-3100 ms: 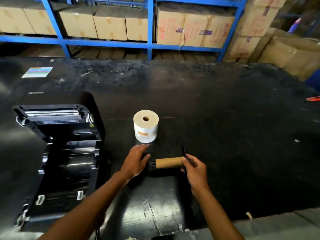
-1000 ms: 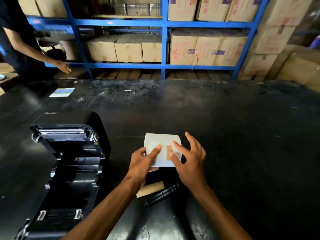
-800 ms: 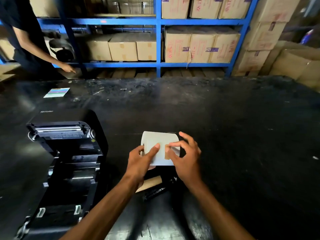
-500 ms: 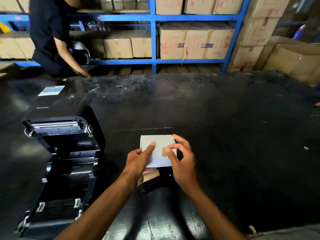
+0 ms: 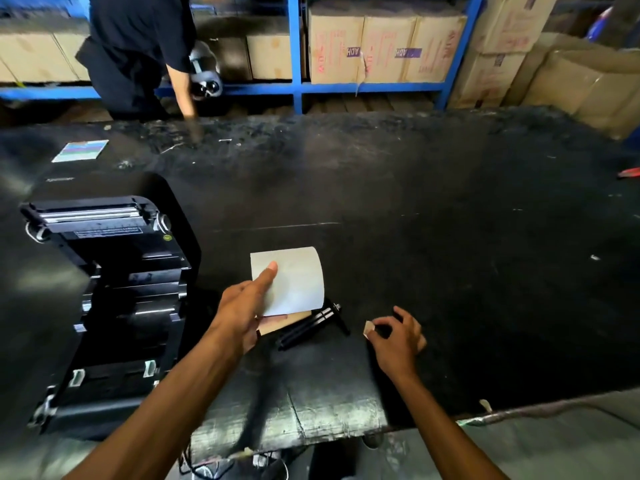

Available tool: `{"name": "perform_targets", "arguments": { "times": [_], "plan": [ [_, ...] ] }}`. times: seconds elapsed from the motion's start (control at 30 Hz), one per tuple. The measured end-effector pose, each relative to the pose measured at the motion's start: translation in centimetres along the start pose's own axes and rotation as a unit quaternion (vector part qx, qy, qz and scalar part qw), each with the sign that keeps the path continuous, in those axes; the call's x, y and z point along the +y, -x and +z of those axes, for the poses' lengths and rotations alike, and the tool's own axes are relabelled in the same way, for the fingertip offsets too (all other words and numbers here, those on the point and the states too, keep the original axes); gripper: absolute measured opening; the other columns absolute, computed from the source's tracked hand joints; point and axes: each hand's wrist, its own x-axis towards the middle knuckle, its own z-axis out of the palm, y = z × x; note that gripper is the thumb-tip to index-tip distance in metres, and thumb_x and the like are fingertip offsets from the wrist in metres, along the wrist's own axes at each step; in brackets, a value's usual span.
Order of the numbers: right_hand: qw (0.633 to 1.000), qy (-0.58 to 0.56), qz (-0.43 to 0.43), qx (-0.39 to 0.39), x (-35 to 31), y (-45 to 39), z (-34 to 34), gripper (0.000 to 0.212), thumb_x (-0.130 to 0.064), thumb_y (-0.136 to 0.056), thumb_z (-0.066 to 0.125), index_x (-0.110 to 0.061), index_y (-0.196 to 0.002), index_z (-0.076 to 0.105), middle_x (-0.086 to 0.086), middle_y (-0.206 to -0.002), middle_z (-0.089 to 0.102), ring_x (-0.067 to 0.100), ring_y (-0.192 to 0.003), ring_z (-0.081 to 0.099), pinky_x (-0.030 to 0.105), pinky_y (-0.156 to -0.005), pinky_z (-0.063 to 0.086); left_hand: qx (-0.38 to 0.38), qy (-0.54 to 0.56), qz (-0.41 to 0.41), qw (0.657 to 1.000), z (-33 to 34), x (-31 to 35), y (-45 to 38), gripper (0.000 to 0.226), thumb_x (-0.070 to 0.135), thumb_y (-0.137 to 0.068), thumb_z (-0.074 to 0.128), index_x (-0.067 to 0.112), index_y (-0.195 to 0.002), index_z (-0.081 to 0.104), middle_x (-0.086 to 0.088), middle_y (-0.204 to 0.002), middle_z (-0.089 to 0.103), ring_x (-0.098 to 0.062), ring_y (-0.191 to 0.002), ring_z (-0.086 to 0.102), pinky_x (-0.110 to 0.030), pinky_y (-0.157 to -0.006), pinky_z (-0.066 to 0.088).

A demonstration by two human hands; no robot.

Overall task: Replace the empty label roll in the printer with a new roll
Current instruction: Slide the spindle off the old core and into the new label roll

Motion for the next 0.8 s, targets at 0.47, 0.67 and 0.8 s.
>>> {"name": "perform_targets", "arguments": {
  "times": [0.47, 0.67, 0.8],
  "plan": [
    [0.981, 0.106, -0.102, -0.126, -5.3, -2.1, 2.7, 0.045, -0.051, -0.075, 0.068, -0.02, -0.107, 0.068, 0.005, -0.148, 0.04, 0.021, -0.142, 0.021, 0.038, -0.114, 0.009, 0.008, 0.046, -0.019, 0.999, -2.1, -0.2, 0.9, 0.028, 0.033, -0.082, 0.069, 0.007, -0.092, 0.065, -0.011, -0.101, 0.068, -0.026, -0.09, 0.066, -0.05, -0.07, 0.06],
    [0.984, -0.132, -0.045, -0.111, -7.7, -1.4, 0.9, 0.015, -0.013, -0.074, 0.076, -0.013, -0.08, 0.063, 0.0, -0.074, 0.063, 0.022, -0.076, 0.063, 0.025, -0.067, 0.048, -0.019, 0.131, -0.056, 0.99, -3.0, 0.1, 1.0, 0.018, 0.029, -0.085, 0.065, 0.012, -0.091, 0.062, -0.008, -0.091, 0.066, -0.027, -0.086, 0.065, -0.054, -0.061, 0.057],
    [0.984, -0.176, 0.002, 0.034, -8.8, -4.2, -3.6, 0.014, -0.008, -0.078, 0.07, -0.005, -0.09, 0.065, 0.008, -0.079, 0.064, 0.019, -0.073, 0.059, 0.025, -0.068, 0.043, -0.008, 0.122, -0.038, 0.992, -3.1, 0.6, 0.5, 0.019, 0.029, -0.084, 0.067, 0.012, -0.09, 0.063, -0.008, -0.092, 0.067, -0.027, -0.087, 0.066, -0.052, -0.068, 0.058]
  ]
}}
